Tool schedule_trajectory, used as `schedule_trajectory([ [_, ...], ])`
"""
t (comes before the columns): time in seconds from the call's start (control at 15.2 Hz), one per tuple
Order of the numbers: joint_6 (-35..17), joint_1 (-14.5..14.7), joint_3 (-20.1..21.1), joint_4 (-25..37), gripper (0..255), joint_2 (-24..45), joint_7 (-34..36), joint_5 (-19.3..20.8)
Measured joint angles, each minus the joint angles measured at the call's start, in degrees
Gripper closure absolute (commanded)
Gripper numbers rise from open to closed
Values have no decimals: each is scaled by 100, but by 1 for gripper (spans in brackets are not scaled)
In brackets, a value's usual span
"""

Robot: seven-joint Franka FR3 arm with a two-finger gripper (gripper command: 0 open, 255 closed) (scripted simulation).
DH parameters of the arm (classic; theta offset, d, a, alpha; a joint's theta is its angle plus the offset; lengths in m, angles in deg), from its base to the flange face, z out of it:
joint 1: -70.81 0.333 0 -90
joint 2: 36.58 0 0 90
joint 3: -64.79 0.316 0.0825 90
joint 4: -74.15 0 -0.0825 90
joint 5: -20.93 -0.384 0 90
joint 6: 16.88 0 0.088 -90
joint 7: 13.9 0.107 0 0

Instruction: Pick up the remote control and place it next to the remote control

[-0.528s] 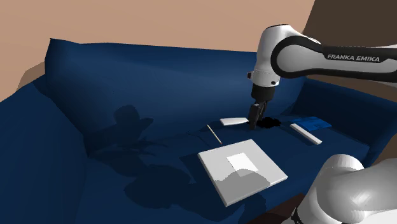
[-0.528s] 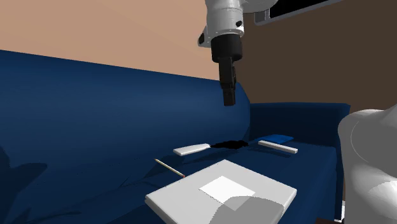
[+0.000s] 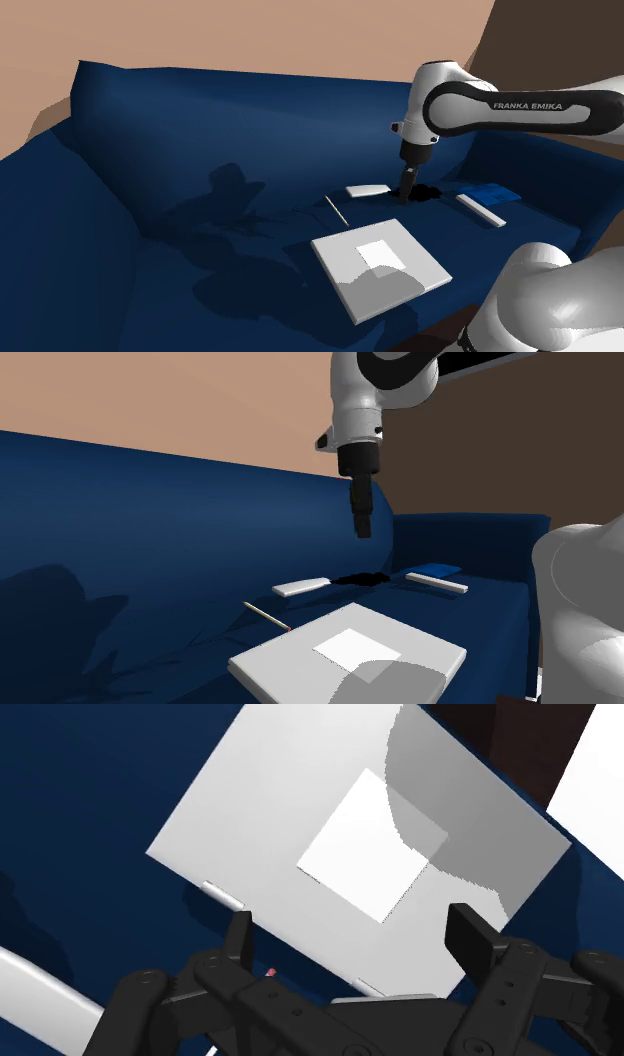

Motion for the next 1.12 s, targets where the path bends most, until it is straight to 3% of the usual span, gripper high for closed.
schedule_trajectory([
  [0.26, -534, -35, -569, -108, 0, 265, -991, 383],
  [0.66, -1472, 51, -1441, 138, 0, 1187, -2470, 699],
  [0.92, -2023, 191, -2000, 473, 0, 1894, -3517, 661],
  [1.12, -2390, 365, -2385, 880, 0, 2584, -4351, 406],
])
